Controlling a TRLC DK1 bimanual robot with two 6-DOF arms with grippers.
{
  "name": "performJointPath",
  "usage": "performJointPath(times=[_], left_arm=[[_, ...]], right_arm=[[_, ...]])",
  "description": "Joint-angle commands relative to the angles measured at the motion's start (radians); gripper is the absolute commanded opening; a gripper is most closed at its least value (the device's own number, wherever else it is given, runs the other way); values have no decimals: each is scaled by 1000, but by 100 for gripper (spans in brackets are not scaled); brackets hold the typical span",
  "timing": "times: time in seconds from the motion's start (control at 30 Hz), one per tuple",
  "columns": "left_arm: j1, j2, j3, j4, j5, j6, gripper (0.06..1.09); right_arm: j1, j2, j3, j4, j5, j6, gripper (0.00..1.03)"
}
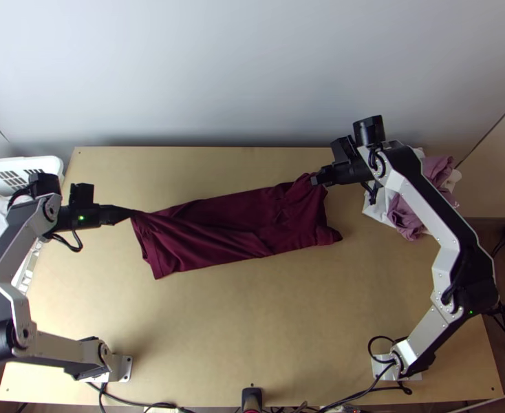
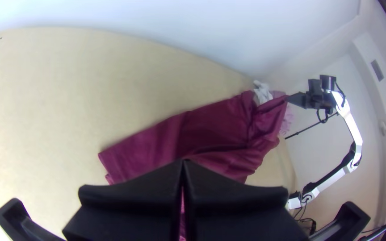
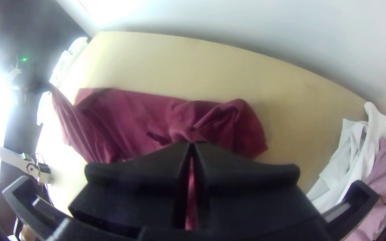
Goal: Fold the t-shirt
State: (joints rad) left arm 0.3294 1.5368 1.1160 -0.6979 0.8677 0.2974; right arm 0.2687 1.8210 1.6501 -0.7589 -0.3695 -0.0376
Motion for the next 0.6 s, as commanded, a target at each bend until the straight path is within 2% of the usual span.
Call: performJointPath(times=[0.0,0.57], left_arm=[[74,129,56,21,-1,-14,10],[114,152,27,-80,-16,86,10]], right_arm=[[-40,69,5,49,3,-10,3],[-148,172,-47,142,3,-39,3]])
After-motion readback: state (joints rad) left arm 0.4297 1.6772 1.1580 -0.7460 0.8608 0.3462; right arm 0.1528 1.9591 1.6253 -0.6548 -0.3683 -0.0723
